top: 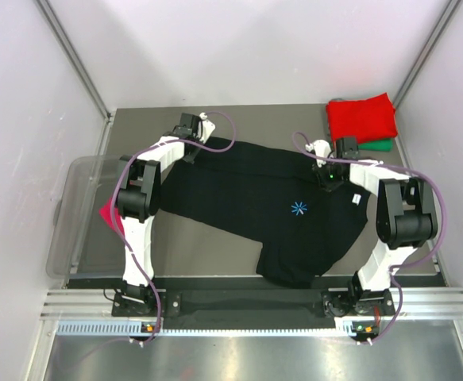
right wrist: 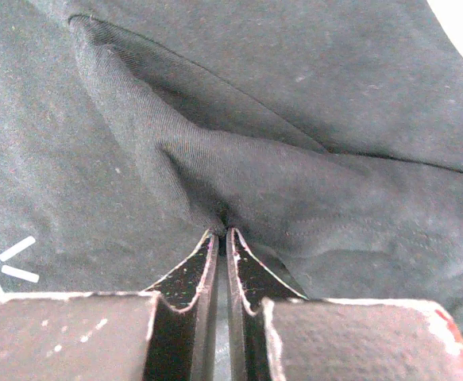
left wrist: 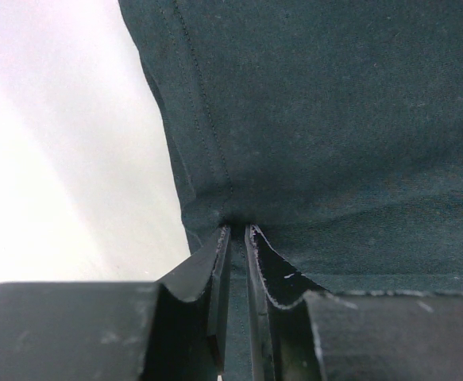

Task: Fold and stack the t-shirts
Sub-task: Fold the tshirt

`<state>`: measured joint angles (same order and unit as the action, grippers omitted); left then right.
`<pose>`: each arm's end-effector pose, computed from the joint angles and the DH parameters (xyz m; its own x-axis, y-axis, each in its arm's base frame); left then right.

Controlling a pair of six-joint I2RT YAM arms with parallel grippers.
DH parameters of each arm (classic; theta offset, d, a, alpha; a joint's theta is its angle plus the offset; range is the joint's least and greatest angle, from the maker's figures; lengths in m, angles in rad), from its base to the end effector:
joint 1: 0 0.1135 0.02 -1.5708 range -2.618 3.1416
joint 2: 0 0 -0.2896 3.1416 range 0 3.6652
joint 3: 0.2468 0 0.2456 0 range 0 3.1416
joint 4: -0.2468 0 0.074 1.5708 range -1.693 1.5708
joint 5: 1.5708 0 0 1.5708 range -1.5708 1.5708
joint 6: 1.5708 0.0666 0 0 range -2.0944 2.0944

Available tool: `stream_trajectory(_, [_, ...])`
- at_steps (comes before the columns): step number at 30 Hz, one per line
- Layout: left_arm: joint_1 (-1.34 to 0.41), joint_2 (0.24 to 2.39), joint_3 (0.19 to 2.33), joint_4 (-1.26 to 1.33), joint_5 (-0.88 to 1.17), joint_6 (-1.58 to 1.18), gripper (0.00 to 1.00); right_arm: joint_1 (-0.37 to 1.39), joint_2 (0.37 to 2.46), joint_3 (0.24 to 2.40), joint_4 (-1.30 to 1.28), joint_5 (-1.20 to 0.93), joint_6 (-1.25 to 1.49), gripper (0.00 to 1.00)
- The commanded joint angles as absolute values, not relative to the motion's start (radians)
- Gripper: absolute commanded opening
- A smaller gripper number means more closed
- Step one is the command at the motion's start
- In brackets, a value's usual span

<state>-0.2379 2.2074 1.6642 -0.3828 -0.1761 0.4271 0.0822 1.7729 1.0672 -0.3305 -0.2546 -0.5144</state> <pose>0.4993 -0.1091 0.1631 -0.6532 0.5781 -0.4891 0.4398 0.8154 0.3764 0.3662 0.0470 0.1693 -0.6446 -0.5309 -0.5502 -0.6024 0.7958 -0.0620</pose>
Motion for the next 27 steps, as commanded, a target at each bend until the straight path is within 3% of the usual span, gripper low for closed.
stream_trajectory(1, [-0.233,2.197,1.635,-0.393,-0.160,0.413,0.18,0.103,1.695,1.069,-0.310,-0.224,-0.489,0.03])
stream_trajectory(15, [-0.233,2.186,1.635,-0.390,-0.156,0.414,0.18,0.258,1.491,1.023,-0.475,-0.055,-0.515,0.02])
stream_trajectory(27, [-0.232,2.172,1.625,-0.387,-0.149,0.414,0.18,0.337,1.448,1.083,-0.683,-0.006,-0.485,0.02])
